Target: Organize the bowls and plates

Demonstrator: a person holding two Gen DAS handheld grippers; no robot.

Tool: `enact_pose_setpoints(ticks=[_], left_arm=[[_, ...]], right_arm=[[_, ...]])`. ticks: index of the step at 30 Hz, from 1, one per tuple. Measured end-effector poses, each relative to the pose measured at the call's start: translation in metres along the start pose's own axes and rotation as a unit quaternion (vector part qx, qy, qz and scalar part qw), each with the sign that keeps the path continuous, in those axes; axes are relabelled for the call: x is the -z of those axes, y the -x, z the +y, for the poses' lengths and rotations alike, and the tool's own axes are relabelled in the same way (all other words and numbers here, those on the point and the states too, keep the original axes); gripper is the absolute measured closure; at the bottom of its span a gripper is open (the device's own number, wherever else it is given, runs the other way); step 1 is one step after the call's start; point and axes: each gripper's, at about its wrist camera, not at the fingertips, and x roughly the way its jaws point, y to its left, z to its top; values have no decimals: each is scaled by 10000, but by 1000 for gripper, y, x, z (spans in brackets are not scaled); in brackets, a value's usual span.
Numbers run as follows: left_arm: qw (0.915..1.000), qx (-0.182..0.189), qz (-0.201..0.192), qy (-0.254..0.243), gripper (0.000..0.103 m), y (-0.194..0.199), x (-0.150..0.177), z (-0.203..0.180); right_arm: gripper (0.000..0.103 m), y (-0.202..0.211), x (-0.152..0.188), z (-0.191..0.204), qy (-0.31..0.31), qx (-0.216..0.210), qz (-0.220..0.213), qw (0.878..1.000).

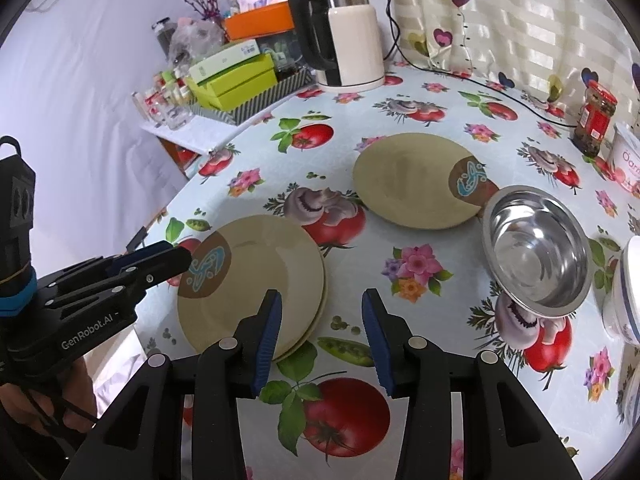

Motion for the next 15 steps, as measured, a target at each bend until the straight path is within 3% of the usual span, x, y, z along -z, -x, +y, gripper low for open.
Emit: enact_pose_setpoints(ticks=[15], left_arm=[[9996, -91, 5, -266, 77, -6, -12, -21]], right_arm=[[61, 14, -4, -10, -42, 47, -163, 9998]])
